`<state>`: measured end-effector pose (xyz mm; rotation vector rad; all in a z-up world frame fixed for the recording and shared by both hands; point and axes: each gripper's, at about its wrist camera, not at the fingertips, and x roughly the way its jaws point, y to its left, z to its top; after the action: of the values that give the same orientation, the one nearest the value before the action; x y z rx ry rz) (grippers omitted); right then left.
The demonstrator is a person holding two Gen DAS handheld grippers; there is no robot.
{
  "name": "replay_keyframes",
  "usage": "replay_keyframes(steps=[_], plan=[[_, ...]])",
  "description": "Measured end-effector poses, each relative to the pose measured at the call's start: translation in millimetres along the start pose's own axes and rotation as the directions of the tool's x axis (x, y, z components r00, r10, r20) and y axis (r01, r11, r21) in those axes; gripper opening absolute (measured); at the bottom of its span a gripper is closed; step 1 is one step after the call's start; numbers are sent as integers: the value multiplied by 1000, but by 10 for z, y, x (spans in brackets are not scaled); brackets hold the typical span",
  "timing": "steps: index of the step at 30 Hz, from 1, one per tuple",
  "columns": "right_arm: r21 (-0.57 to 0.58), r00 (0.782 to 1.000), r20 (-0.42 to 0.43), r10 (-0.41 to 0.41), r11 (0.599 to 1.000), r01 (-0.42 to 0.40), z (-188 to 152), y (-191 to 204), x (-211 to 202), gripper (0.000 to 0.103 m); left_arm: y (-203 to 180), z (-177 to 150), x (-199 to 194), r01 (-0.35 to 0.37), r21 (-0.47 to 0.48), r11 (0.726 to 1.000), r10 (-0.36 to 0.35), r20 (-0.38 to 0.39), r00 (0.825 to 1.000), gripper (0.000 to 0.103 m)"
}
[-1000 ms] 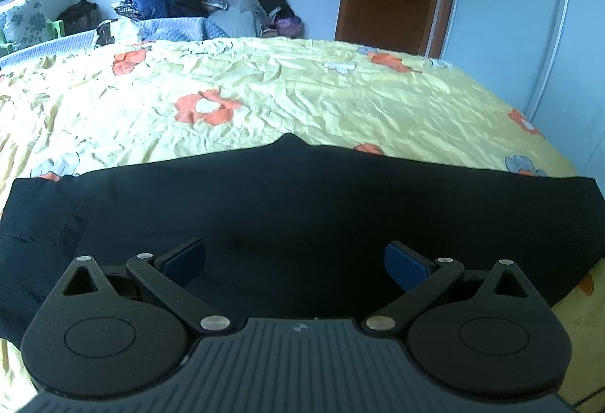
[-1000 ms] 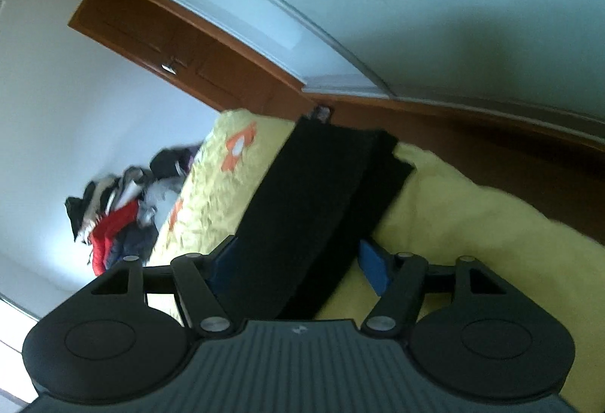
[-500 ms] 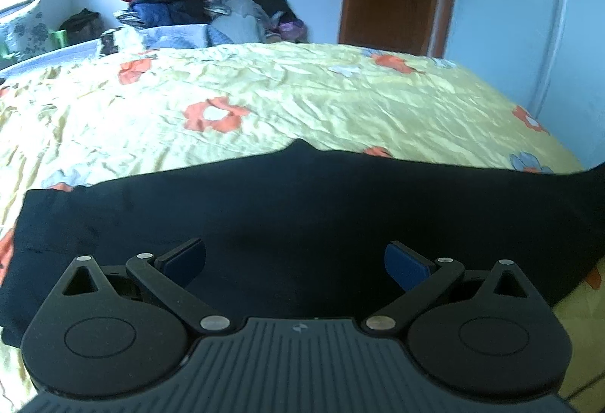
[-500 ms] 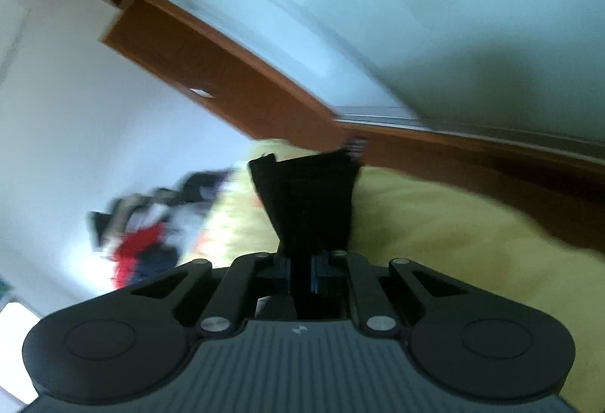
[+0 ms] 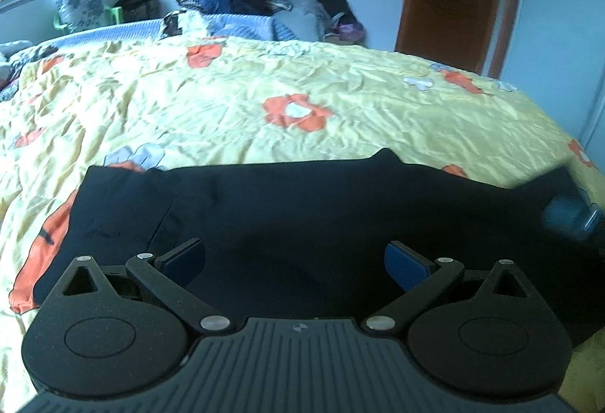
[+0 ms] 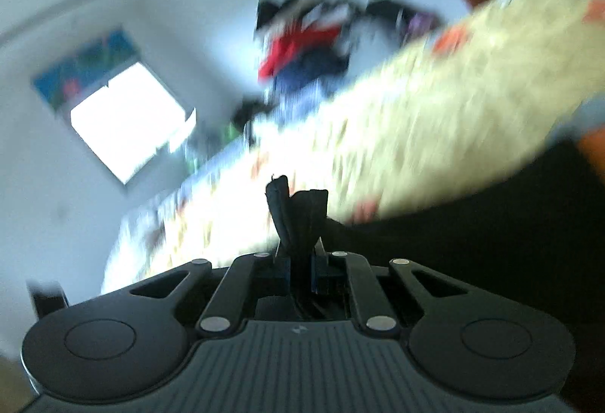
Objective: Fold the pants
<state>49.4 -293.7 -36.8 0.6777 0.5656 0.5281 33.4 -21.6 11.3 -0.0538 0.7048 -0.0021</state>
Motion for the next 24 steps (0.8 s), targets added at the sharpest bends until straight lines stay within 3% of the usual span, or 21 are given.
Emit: replay_keyframes(steps=[4, 5, 6, 8, 9, 11, 12, 14, 16, 19, 21, 23, 24], plan=[[-57, 990, -134, -41, 998, 33, -300, 128, 351, 12, 41, -10, 26, -5, -17, 1000, 5, -12, 1000, 102], [-73, 985, -158, -66, 996, 55, -332, 162, 426, 21, 39, -11, 36, -3, -20, 1000, 3, -18, 1000, 102], [-80, 984, -170, -60, 996, 47, -332, 159, 464, 22, 36, -12, 41, 2, -22, 1000, -2, -24, 1000, 102], [-89, 981, -193, -30, 996, 14, -340, 231, 377, 44, 18, -12, 43, 9, -19, 1000, -10, -27, 1000, 102], [-106, 982, -190, 1, 994, -21, -384, 267, 217, 47, 6, -9, 41, 10, -16, 1000, -10, -26, 1000, 102], [-167, 995, -93, 27, 985, -42, -226, 329, -65, 47, -25, 8, 40, 15, -15, 1000, -15, -23, 1000, 102], [-191, 999, -54, 7, 981, -18, -161, 338, -157, 47, -45, 21, 41, 23, -17, 1000, -23, -22, 999, 102], [-230, 994, 17, -105, 967, 106, -23, 282, -300, 47, -122, 51, 53, 56, -21, 998, -57, -30, 998, 102], [-232, 971, -9, -238, 945, 229, 71, 131, -279, 47, -237, 61, 65, 98, 1, 995, -98, -46, 994, 102], [-267, 938, -105, -329, 918, 293, -4, -51, -64, 46, -468, 0, 106, 133, 100, 986, -125, -80, 989, 102], [-372, 933, -65, -354, 876, 307, -108, 26, 1, 55, -640, -79, 168, 127, 192, 973, -110, -98, 989, 102], [-431, 906, -31, -423, 823, 370, -136, 167, 82, 56, -760, -159, 204, 87, 271, 959, -61, -103, 993, 102], [-453, 902, -15, -431, 807, 379, -164, 249, 89, 57, -793, -199, 194, 71, 300, 951, -47, -88, 995, 103]])
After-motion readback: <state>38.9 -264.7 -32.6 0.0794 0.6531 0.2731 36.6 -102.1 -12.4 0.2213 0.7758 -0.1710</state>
